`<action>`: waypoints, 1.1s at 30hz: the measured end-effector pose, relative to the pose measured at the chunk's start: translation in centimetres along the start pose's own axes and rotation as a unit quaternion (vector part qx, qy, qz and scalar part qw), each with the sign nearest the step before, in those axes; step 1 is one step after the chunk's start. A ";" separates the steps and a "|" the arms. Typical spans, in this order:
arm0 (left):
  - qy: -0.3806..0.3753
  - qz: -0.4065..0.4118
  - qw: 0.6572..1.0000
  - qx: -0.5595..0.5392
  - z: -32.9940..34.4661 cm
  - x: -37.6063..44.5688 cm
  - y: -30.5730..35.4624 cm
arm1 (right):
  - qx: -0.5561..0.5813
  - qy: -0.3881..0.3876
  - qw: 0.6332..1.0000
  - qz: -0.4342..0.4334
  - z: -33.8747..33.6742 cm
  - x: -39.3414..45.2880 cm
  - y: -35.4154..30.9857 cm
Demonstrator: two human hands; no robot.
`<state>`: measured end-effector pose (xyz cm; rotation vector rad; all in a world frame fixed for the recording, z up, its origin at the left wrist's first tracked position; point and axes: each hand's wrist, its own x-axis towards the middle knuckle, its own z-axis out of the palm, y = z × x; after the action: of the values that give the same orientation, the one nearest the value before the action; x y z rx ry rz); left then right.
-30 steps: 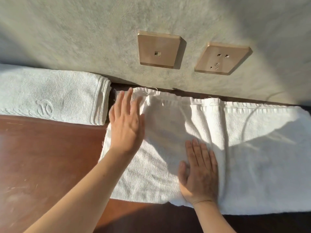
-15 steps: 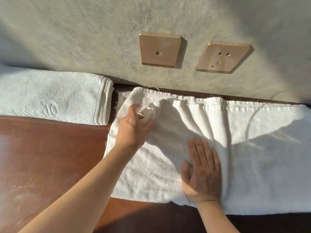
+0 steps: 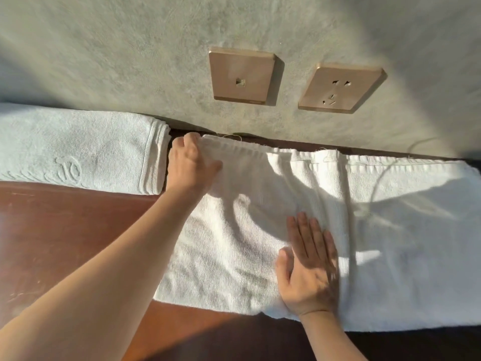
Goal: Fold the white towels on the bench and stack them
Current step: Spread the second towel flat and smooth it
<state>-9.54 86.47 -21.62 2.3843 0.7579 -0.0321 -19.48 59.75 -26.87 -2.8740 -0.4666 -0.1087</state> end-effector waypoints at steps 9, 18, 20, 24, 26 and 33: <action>0.065 0.124 0.990 0.016 -1.7 1.2 -0.6 | 0.008 0.015 1.000 0.000 0.2 -0.1 0.2; 0.065 0.112 0.989 0.071 -1.6 2.0 -1.9 | 0.023 0.032 0.999 -0.020 0.5 -0.1 0.4; 0.051 0.082 0.986 0.137 -1.0 2.1 -2.0 | 0.024 0.034 0.999 -0.024 0.5 -0.1 0.4; 0.091 0.108 0.968 0.207 -0.3 2.0 -1.7 | 0.020 0.033 0.999 -0.024 0.5 -0.2 0.5; 0.111 0.136 0.962 0.210 -0.3 1.4 -1.8 | 0.020 0.030 0.999 -0.025 0.6 -0.2 0.6; -0.003 0.201 0.965 0.166 0.6 -0.9 -2.7 | 0.041 -0.019 0.999 -0.005 0.0 -0.1 0.1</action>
<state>-11.60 87.35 -23.45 2.8144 0.2654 0.0022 -19.51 59.66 -26.94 -2.7982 -0.4824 -0.0360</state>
